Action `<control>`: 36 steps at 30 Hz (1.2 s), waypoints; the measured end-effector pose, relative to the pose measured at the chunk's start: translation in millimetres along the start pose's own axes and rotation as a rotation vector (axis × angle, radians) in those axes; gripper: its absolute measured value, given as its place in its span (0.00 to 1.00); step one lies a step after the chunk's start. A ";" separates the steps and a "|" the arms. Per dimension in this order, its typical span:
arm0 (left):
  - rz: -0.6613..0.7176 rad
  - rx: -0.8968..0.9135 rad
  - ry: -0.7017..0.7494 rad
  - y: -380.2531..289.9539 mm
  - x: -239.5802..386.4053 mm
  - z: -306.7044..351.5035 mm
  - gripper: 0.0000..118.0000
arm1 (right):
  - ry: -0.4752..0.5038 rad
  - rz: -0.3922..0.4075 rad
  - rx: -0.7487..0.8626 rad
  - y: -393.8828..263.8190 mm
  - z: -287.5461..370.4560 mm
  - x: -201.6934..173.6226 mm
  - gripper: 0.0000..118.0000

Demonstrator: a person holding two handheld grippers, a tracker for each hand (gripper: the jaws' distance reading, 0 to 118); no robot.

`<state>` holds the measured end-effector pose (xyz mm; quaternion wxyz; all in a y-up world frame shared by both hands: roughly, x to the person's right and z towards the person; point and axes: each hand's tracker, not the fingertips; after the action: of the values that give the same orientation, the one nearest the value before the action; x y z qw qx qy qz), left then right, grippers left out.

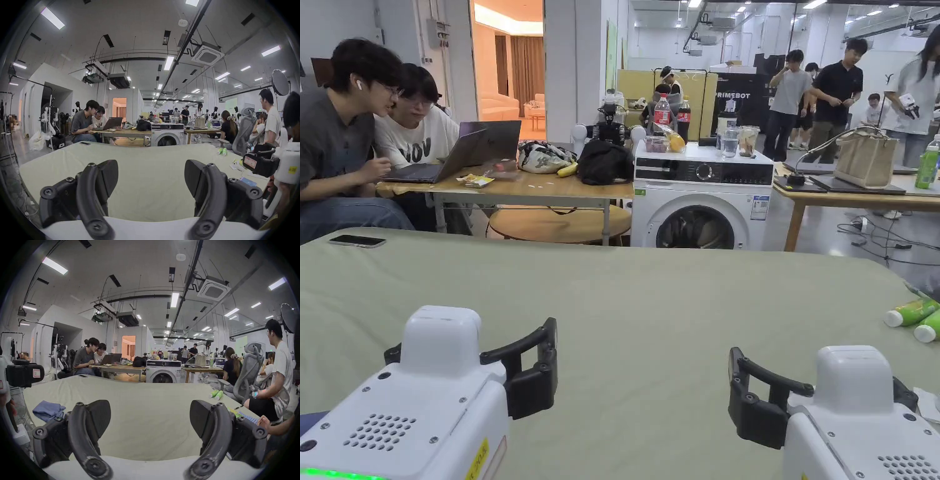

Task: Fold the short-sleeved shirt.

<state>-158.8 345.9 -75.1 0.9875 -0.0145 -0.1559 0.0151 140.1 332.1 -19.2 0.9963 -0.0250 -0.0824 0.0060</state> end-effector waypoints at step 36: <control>0.008 -0.041 -0.019 -7.3 8.1 -3.9 0.72 | 0.067 -0.113 -0.048 -5.5 -5.0 3.5 0.85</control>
<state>-149.8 338.7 -76.2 0.9854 -0.0350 -0.1657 0.0158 144.4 326.4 -23.3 0.9963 -0.0442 -0.0506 -0.0533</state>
